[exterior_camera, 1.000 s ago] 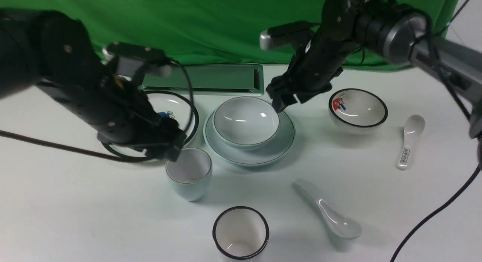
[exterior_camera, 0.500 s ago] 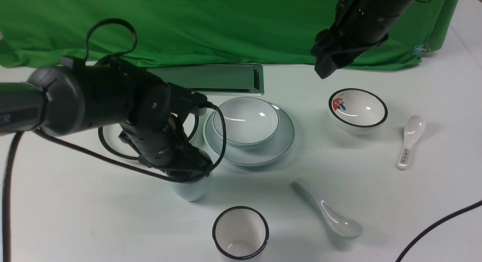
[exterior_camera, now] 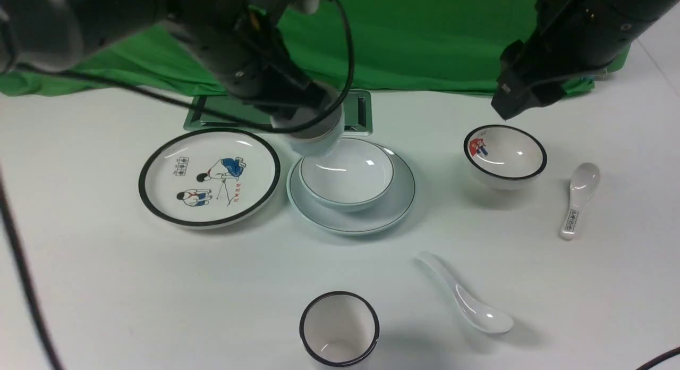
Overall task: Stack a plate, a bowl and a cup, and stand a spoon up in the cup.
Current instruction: Use the left arm to put the blue teacup into the blue rice bowl in the middle
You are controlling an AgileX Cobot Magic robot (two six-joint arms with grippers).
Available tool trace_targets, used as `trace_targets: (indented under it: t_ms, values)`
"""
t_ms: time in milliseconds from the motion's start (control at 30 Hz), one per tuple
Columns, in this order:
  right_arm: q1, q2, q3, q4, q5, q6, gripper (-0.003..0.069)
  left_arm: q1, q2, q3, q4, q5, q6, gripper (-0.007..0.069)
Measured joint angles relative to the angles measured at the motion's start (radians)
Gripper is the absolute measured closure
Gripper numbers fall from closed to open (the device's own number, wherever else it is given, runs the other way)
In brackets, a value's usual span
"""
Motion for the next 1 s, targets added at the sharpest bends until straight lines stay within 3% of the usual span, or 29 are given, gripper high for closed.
trace_targets:
  t_ms: [300, 533, 733, 800, 833, 867, 1000]
  values:
    - [0.000, -0.021, 0.000, -0.002, 0.000, 0.000, 0.0197, 0.000, 0.381, -0.381, -0.046, 0.149, 0.011, 0.0624]
    - [0.000, -0.021, 0.000, -0.006, 0.000, 0.001, 0.0197, 0.000, 0.482, -0.438, -0.051, 0.190, 0.011, 0.0608]
    - [0.000, -0.021, 0.003, -0.010, 0.000, 0.001, 0.0197, 0.000, 0.481, -0.439, -0.051, 0.183, 0.003, 0.0474]
    - [0.000, -0.023, 0.014, -0.010, 0.000, 0.001, 0.0197, 0.000, 0.463, -0.439, -0.043, 0.196, -0.003, 0.0382]
    - [0.000, -0.023, 0.016, -0.010, 0.000, 0.002, 0.0197, 0.000, 0.463, -0.439, -0.041, 0.196, -0.003, 0.0382]
    - [0.000, -0.026, 0.037, -0.011, -0.001, 0.006, 0.0197, 0.000, 0.432, -0.439, -0.022, 0.218, -0.004, 0.0314]
    - [0.000, -0.053, 0.118, -0.011, -0.002, 0.038, 0.0197, 0.000, 0.282, -0.439, 0.043, 0.256, -0.012, 0.0226]
